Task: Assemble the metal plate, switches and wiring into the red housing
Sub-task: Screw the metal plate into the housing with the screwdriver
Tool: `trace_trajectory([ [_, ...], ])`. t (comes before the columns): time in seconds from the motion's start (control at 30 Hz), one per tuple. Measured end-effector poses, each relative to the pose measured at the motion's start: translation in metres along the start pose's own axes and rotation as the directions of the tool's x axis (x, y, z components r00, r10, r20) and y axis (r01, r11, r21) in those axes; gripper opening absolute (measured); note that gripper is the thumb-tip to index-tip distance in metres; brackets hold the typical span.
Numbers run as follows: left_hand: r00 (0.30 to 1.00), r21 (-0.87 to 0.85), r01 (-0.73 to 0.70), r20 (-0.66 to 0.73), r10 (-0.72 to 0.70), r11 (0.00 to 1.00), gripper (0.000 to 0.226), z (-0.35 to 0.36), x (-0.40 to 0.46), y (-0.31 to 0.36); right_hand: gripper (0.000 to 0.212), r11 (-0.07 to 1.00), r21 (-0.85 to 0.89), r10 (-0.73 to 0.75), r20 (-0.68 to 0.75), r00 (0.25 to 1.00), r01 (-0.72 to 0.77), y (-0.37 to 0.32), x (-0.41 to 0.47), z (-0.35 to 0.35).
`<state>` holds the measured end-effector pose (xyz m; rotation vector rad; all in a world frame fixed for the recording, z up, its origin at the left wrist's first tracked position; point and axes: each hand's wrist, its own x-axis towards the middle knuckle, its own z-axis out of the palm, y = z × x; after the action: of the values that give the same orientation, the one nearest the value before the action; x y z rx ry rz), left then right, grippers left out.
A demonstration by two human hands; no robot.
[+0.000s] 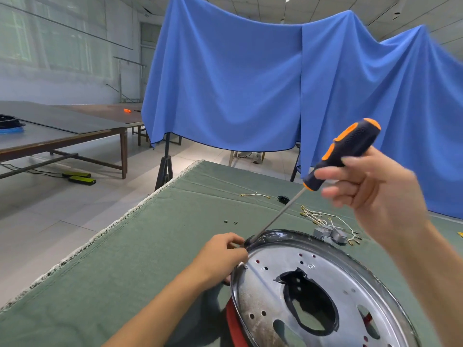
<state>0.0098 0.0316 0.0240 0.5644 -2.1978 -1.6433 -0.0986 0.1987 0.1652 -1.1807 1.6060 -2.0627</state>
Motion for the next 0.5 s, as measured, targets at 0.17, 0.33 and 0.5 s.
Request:
trace_trajectory([
  [0.17, 0.993, 0.014, 0.11, 0.038, -0.111, 0.994, 0.039, -0.001, 0.001, 0.006, 0.041, 0.932, 0.297, 0.145, 0.222, 0.964, -0.208, -0.006, -0.009, -0.019],
  [0.33, 0.995, 0.094, 0.097, -0.015, -0.096, 0.991, 0.043, 0.0, 0.002, 0.01, 0.025, 0.898, 0.165, 0.395, 0.111, 0.912, -0.409, 0.013, -0.018, -0.022],
  [0.5, 0.994, 0.138, 0.106, -0.018, -0.105, 0.985, 0.033, -0.004, 0.004, 0.013, 0.02, 0.888, -0.139, 0.415, -0.166, 0.895, -0.438, 0.043, -0.021, -0.021],
])
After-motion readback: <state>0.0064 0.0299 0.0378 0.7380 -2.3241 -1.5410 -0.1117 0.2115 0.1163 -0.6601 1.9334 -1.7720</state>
